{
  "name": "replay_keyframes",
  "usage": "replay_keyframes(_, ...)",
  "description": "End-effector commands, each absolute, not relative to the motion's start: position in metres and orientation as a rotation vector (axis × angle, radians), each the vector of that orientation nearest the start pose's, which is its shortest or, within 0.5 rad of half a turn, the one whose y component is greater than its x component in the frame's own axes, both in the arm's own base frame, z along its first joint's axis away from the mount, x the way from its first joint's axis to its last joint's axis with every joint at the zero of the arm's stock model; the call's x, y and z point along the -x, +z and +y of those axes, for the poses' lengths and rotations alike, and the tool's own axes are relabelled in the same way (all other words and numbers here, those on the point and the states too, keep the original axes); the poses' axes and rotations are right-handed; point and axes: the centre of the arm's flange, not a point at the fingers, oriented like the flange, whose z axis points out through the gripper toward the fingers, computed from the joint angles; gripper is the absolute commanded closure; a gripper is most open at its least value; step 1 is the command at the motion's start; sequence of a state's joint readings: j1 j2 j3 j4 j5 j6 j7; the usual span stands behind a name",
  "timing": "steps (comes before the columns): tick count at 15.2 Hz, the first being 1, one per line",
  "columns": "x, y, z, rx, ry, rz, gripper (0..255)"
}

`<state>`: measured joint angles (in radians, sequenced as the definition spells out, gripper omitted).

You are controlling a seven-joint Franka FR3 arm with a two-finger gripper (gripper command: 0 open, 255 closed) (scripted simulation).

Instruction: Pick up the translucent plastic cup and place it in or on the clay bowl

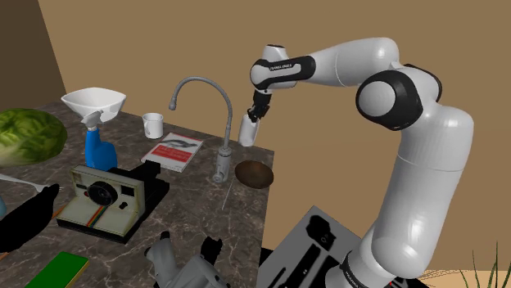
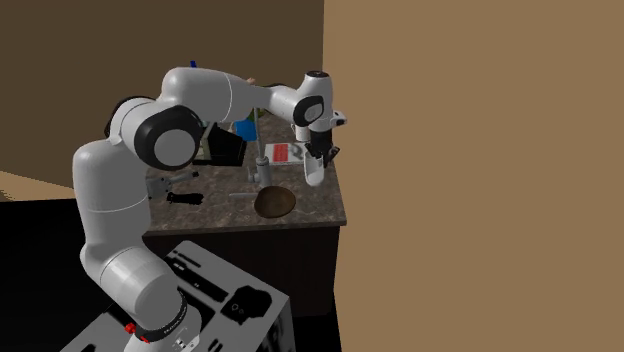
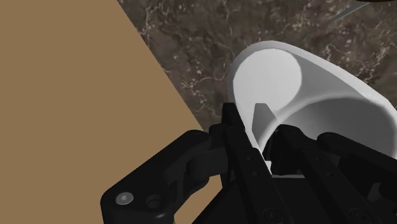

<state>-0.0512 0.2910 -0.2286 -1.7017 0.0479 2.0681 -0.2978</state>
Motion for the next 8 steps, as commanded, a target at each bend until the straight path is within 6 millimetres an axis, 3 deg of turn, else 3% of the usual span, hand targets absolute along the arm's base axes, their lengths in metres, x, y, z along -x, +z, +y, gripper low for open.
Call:
replay_keyframes(1, -0.628, 0.445, -0.166, 3.184, -0.118, -0.014, 255)
replay_keyframes(8, -0.628, 0.482, -0.166, 3.184, -0.118, -0.014, 255)
